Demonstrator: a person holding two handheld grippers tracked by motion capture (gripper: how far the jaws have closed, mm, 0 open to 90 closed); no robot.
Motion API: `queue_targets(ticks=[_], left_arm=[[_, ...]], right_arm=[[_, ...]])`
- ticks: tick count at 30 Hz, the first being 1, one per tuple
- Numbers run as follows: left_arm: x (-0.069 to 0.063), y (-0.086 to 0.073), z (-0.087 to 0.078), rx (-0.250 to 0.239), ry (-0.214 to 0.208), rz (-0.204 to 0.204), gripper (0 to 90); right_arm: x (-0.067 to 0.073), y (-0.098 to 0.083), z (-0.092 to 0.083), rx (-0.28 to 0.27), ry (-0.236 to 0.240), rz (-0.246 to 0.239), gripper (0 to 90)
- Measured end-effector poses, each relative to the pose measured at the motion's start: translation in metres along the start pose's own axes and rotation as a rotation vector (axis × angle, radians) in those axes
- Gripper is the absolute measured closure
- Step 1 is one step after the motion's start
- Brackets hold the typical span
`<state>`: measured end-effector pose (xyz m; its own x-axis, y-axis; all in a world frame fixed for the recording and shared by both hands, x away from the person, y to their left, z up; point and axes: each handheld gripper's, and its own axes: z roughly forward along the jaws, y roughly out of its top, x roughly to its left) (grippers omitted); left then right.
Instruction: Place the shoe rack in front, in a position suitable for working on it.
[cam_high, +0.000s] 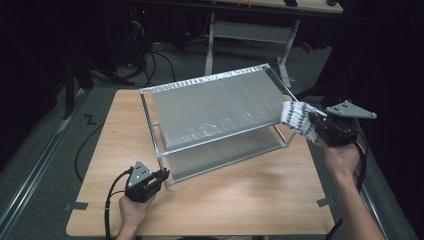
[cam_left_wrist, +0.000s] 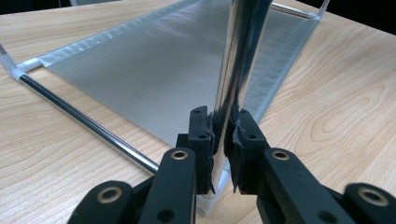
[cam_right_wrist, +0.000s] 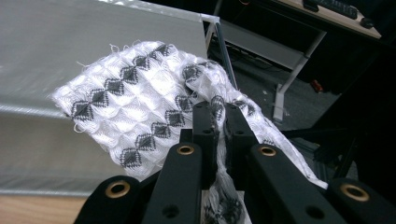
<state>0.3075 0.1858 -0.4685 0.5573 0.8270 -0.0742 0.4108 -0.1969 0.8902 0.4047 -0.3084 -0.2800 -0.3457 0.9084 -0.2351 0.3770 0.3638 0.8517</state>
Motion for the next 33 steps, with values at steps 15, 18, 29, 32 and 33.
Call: queue_targets(ticks=[15,18,29,32,33], left_arm=[[0.001,0.0,0.0,-0.001,-0.01,0.012,80.5],[0.001,0.0,0.0,-0.002,-0.012,0.011,80.5],[0.001,0.0,0.001,-0.005,-0.015,0.009,80.5],[0.001,0.0,0.001,-0.004,-0.013,0.009,80.5],[0.0,0.0,0.001,-0.004,-0.012,0.009,80.6]], right_arm=[[-0.001,0.015,0.072,0.112,-0.059,0.022,86.1],[-0.001,0.013,0.079,0.135,-0.059,0.024,86.1],[0.012,0.008,0.088,0.153,-0.02,0.006,86.0],[0.019,0.008,0.085,0.147,-0.003,-0.013,86.0],[0.021,0.008,0.085,0.144,0.0,-0.023,86.0]])
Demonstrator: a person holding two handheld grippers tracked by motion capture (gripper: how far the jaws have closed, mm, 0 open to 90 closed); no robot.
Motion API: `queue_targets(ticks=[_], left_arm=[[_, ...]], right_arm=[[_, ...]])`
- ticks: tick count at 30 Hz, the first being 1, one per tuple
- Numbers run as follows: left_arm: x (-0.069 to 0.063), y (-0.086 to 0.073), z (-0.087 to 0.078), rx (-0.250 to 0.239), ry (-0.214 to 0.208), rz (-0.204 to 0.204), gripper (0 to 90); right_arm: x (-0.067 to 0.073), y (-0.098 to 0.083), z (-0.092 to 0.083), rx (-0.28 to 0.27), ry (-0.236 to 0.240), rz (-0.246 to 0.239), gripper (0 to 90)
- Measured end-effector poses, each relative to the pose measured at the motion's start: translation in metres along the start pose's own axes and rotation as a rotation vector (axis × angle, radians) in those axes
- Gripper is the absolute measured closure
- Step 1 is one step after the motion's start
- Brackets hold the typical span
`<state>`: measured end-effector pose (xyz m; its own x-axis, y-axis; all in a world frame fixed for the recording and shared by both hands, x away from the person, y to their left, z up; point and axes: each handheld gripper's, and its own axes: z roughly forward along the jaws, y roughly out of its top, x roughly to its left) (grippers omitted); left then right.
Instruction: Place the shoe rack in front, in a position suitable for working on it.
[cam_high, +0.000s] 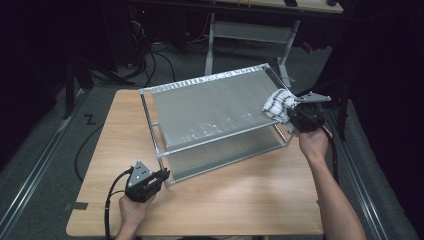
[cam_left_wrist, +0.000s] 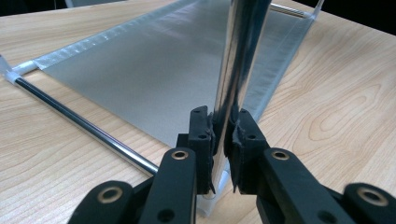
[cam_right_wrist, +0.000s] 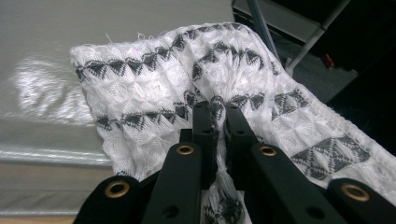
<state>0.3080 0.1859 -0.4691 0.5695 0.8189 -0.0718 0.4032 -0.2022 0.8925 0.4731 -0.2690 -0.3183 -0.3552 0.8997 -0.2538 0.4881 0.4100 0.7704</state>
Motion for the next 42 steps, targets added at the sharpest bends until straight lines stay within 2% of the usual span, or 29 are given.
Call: queue_targets(ticks=[3,5,11,14,18,22,25,29,32,35,41,42], left_arm=[[0.0,0.0,0.0,0.0,-0.001,0.001,80.6],[0.0,0.0,0.0,0.001,-0.002,0.005,80.6],[0.0,0.0,0.0,0.004,-0.002,0.009,80.7],[0.0,0.0,0.0,0.003,-0.001,0.01,80.8],[0.001,0.0,0.0,0.003,-0.001,0.009,80.8],[0.001,0.0,0.0,0.0,-0.006,0.01,80.7],[0.001,0.0,0.001,0.0,-0.005,0.008,80.7],[-0.001,0.001,0.002,-0.002,-0.011,0.011,80.7],[-0.001,0.001,0.003,-0.001,-0.011,0.011,80.7],[-0.002,0.001,0.003,-0.003,-0.01,0.01,80.7],[-0.002,0.001,0.003,-0.004,-0.008,0.008,80.7],[-0.002,0.001,0.003,-0.004,-0.007,0.008,80.7]], right_arm=[[0.007,0.001,-0.002,-0.002,0.005,-0.035,86.0],[0.006,0.002,-0.001,0.002,0.002,-0.04,86.0],[-0.01,0.002,0.005,0.028,-0.019,0.017,86.0],[-0.009,0.001,0.005,0.02,-0.013,0.036,86.1],[0.003,-0.002,0.0,-0.004,0.009,0.001,86.2],[0.012,-0.003,-0.007,-0.003,0.011,-0.069,86.2],[0.005,-0.003,-0.003,0.007,0.002,-0.046,86.1],[-0.011,-0.004,0.003,0.017,-0.029,0.022,86.0],[-0.014,-0.004,0.004,0.016,-0.029,0.05,86.0],[-0.009,-0.005,0.003,0.007,-0.023,0.038,86.1],[0.012,-0.006,-0.001,-0.033,0.017,-0.008,86.0],[0.013,-0.006,-0.001,-0.035,0.019,-0.004,86.0]])
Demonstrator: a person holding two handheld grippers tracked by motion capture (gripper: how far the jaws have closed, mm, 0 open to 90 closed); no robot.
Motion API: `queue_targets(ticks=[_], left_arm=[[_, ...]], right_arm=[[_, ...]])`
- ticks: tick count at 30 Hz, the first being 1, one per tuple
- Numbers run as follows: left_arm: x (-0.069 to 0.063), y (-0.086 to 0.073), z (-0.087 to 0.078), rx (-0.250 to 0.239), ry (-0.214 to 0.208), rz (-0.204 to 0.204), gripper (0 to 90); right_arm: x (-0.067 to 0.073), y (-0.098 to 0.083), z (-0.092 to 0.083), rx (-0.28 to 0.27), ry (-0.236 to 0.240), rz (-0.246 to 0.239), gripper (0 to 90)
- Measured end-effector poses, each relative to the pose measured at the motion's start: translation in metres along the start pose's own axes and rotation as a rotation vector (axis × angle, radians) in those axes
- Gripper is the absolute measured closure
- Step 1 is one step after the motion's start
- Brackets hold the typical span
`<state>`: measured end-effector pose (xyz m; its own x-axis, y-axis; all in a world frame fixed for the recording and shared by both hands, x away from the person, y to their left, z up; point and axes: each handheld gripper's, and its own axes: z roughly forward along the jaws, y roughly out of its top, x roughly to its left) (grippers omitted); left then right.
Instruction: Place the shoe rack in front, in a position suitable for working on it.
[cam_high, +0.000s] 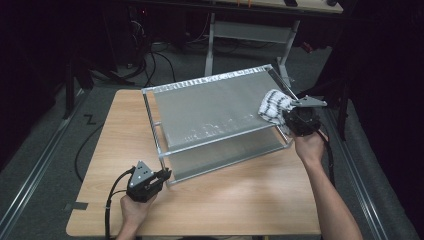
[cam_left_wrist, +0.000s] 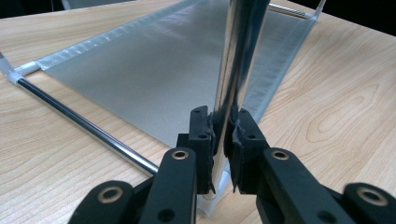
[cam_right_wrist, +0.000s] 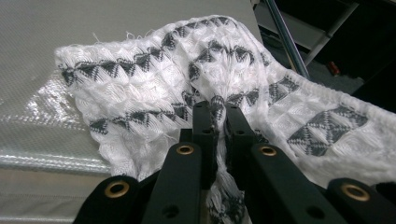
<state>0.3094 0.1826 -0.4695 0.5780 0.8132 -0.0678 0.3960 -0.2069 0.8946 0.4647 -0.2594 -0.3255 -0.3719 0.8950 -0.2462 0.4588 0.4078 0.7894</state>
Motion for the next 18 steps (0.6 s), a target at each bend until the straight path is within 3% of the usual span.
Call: queue_targets(ticks=[4,13,18], left_arm=[[-0.0001,0.0003,0.0003,0.0,0.001,-0.001,80.7],[-0.0003,0.0042,0.0056,0.009,0.016,-0.005,80.7],[-0.0005,0.0051,0.0078,0.007,0.016,-0.009,80.7]], right_arm=[[-0.002,-0.0001,0.0004,-0.002,0.016,0.023,86.0],[-0.0023,0.0023,0.0028,0.004,0.013,0.027,86.0],[0.0045,0.0044,0.0028,0.005,0.022,0.013,86.0]])
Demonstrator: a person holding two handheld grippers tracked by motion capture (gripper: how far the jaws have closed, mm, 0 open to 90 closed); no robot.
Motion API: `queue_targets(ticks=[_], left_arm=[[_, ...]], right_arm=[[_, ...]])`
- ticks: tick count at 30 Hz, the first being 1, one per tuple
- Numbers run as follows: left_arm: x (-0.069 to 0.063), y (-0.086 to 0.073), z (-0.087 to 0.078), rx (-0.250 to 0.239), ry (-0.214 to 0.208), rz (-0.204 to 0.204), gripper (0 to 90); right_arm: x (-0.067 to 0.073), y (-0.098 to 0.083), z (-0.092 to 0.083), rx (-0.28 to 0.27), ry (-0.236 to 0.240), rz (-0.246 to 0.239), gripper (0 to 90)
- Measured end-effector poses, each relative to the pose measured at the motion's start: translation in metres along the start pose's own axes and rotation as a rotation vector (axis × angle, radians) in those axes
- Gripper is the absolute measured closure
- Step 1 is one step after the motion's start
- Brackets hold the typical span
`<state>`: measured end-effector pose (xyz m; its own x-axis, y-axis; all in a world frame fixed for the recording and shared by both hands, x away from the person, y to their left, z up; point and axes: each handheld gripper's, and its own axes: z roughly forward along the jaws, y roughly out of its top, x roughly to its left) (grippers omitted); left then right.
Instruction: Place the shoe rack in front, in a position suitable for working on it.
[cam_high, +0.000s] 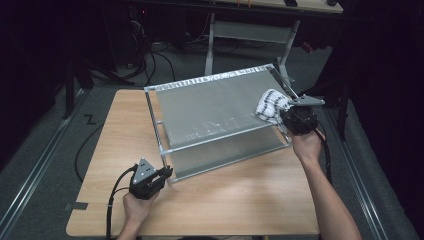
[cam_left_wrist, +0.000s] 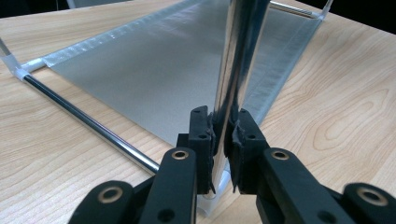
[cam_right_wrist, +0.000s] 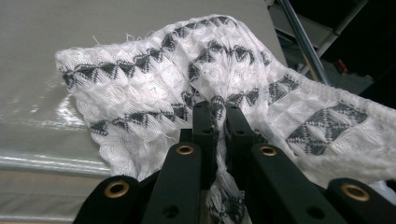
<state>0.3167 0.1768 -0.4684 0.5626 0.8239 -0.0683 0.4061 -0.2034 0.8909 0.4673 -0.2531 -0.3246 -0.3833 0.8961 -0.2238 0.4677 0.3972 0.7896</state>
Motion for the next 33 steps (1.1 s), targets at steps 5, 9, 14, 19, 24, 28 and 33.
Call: queue_targets(ticks=[5,9,14,19,24,28,33], left_arm=[[0.0,0.002,0.002,0.003,0.005,0.005,80.7],[0.0,0.004,0.005,0.01,0.007,0.011,80.9],[0.0,0.004,0.007,0.003,0.002,0.003,80.8],[0.0,0.005,0.009,0.003,-0.001,0.0,80.6],[-0.001,0.007,0.012,0.006,-0.006,0.003,80.7],[-0.002,0.008,0.014,0.011,-0.01,0.008,80.7],[-0.004,0.01,0.017,0.014,-0.016,0.011,80.7]], right_arm=[[0.007,0.002,0.001,-0.006,0.01,-0.016,86.0],[0.01,0.002,0.001,-0.012,0.014,-0.022,85.9],[0.016,0.002,0.001,-0.022,0.023,-0.03,85.9],[0.025,0.004,0.0,-0.026,0.039,-0.047,85.9],[0.033,0.006,0.0,-0.027,0.05,-0.063,85.9],[0.03,0.006,0.0,-0.027,0.056,-0.059,85.9],[0.03,0.005,-0.001,-0.029,0.063,-0.05,85.9]])
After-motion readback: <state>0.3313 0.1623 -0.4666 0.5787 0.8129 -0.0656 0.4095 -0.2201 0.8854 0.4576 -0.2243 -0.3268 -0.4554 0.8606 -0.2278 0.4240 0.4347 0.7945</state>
